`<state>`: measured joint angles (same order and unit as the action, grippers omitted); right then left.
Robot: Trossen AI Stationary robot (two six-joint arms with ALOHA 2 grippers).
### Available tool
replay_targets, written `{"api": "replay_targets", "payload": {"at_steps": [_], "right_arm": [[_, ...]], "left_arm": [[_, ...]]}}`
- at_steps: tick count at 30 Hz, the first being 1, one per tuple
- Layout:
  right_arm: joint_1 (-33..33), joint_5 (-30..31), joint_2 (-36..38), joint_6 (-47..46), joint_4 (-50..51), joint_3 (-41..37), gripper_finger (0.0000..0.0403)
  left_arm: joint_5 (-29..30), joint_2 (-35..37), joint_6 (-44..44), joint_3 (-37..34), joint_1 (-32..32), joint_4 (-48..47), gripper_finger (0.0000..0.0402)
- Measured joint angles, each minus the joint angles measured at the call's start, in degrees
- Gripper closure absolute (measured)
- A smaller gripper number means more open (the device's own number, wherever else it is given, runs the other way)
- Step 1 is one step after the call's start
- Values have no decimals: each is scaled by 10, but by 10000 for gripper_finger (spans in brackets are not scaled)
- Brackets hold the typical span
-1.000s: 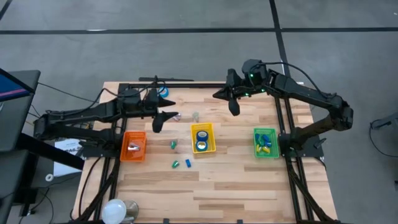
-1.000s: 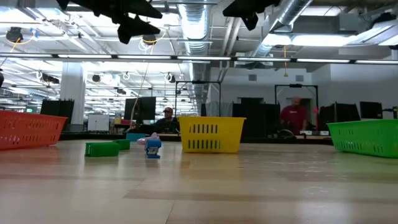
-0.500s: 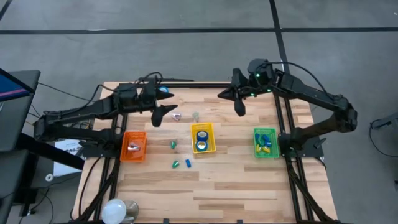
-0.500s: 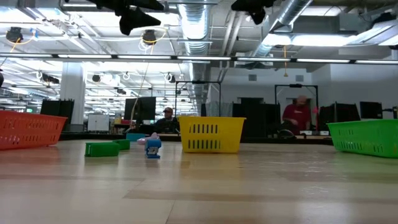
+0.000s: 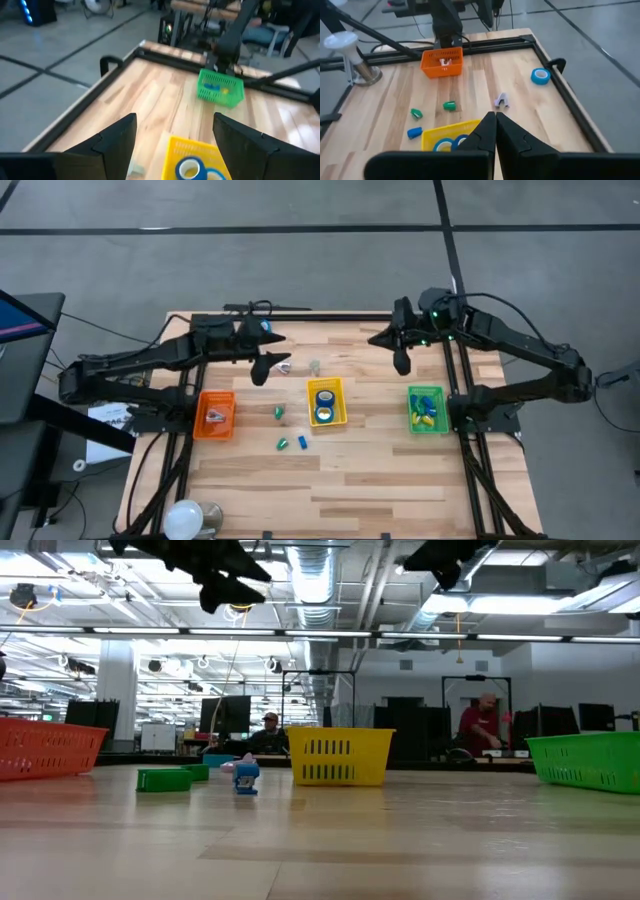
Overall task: Pick and place Stapler, Stapler remover, tape
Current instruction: Put the purple staple remover into the orange basket
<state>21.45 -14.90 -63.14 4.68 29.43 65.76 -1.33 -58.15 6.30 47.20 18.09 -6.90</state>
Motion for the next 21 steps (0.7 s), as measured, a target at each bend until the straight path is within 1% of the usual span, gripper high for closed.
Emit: {"api": "replay_targets", "payload": {"at_steps": [5,9,12,16,21], "right_arm": [[0,0,32,-30,-16,-35,403],[0,0,44,-32,-14,-42,403],[0,0,44,-33,-15,-42,403],[0,0,39,-33,-15,-42,403],[-5,-1,28,-39,-13,-42,403]], "left_arm": [[0,-42,-46,0,5,-3,145],[0,-75,-54,0,25,-13,133],[-3,-96,-86,0,34,-16,121],[-4,-130,-161,0,40,-58,111],[-4,-195,-212,0,48,-109,112]]}}
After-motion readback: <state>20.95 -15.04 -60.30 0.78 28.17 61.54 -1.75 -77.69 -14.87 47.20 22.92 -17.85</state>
